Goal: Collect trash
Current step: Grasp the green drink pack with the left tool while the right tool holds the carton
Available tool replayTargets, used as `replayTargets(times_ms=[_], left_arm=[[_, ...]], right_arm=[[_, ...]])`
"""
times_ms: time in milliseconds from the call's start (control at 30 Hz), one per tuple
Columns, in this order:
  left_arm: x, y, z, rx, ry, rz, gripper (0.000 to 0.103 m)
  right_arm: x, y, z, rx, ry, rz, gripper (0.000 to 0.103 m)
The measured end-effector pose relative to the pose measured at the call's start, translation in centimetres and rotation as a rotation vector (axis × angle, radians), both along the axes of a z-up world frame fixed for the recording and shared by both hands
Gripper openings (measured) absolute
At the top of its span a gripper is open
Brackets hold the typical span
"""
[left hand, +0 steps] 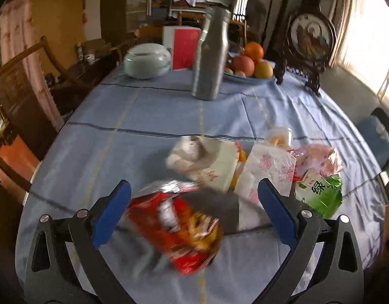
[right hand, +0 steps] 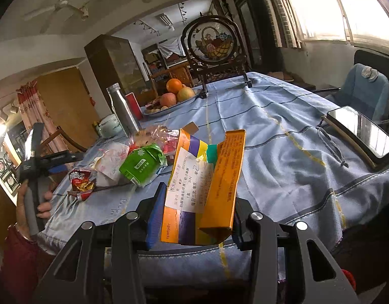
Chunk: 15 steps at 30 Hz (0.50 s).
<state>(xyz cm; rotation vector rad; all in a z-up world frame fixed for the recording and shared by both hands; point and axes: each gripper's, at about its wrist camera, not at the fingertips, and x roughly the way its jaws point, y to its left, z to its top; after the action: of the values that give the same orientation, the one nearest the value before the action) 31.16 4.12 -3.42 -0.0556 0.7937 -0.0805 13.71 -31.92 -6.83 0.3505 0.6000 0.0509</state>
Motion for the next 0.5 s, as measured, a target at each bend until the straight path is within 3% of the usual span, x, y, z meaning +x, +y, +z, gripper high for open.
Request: replayTargets(times_ms=[100, 200, 367, 500], left_arm=[[-2.0, -1.4, 0.5, 0.007, -0.023, -0.078, 0.096], [-3.2, -5.4, 0.5, -0.019, -0.011, -0.209, 0.096], [-3.1, -12.4, -2.5, -0.098, 0.121, -0.394, 0.096], [-1.1, -14.2, -5.0, -0.222, 0.223, -0.408, 0.096]], right_arm=[[-0.4, 0.4, -0.1, 0.003, 0.0, 0.013, 0.044], [-0.8, 0.6, -0.1, -0.009, 0.004, 0.013, 0.044], [-1.7, 0.0, 0.0, -0.006, 0.002, -0.004, 0.044], [-1.9, -0.9, -0.3, 0.013, 0.004, -0.013, 0.044]])
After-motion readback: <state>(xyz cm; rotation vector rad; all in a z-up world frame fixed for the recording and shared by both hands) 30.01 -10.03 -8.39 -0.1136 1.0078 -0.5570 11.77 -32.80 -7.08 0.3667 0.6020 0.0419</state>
